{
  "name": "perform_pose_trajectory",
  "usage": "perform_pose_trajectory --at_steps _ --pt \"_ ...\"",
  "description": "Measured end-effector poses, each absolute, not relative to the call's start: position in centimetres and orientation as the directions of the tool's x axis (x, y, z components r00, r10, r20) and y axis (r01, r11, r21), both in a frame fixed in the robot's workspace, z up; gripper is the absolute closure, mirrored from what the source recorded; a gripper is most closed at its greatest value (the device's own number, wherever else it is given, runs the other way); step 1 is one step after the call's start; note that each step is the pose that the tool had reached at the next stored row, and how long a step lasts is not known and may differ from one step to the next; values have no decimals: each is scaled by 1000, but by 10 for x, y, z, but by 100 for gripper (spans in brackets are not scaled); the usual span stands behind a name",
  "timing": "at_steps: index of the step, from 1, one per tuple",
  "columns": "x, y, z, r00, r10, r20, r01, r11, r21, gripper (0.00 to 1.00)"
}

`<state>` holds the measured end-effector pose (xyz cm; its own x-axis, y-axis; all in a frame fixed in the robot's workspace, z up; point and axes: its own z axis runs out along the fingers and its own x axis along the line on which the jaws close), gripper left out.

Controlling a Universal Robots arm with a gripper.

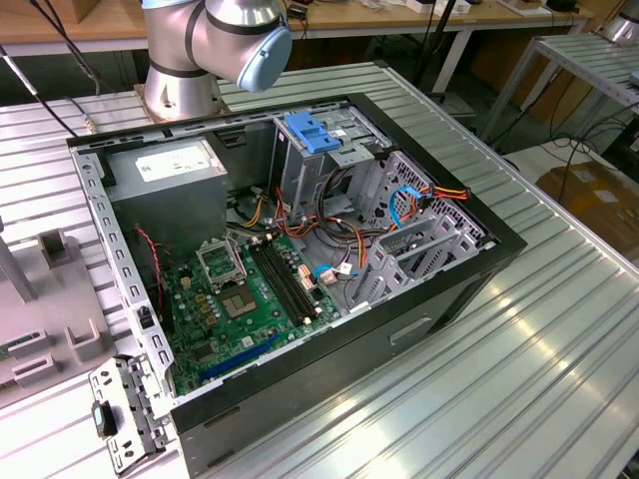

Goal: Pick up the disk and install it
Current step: 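Pick up the disk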

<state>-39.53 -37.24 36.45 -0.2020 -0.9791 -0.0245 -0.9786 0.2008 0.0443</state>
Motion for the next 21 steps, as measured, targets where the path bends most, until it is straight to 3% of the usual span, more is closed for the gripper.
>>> perform_pose_trajectory --at_steps 21 --pt "-395 -372 364 -35 -999 -24 -998 34 44 89"
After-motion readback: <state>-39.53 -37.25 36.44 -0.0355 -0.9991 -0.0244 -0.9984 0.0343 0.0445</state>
